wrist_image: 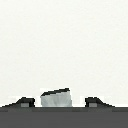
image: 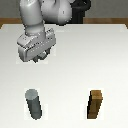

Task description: Put the loop with the handle onto the peg.

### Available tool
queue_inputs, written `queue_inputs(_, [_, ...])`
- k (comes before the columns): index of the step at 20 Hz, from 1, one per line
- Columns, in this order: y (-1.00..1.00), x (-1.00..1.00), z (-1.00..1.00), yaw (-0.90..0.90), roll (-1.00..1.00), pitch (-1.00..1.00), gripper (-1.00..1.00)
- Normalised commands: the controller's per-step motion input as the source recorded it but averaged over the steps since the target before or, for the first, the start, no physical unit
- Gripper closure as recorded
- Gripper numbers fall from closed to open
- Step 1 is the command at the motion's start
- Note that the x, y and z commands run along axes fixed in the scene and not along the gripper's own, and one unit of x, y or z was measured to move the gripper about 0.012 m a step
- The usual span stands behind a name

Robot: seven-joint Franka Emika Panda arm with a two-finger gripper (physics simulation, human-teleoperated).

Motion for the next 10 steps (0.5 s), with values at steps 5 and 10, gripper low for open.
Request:
queue_inputs(5, [0.0,0.0,0.0,0.0,0.0,0.0,1.0])
queue_inputs(10, [0.0,0.0,0.2,0.0,0.0,0.0,1.0])
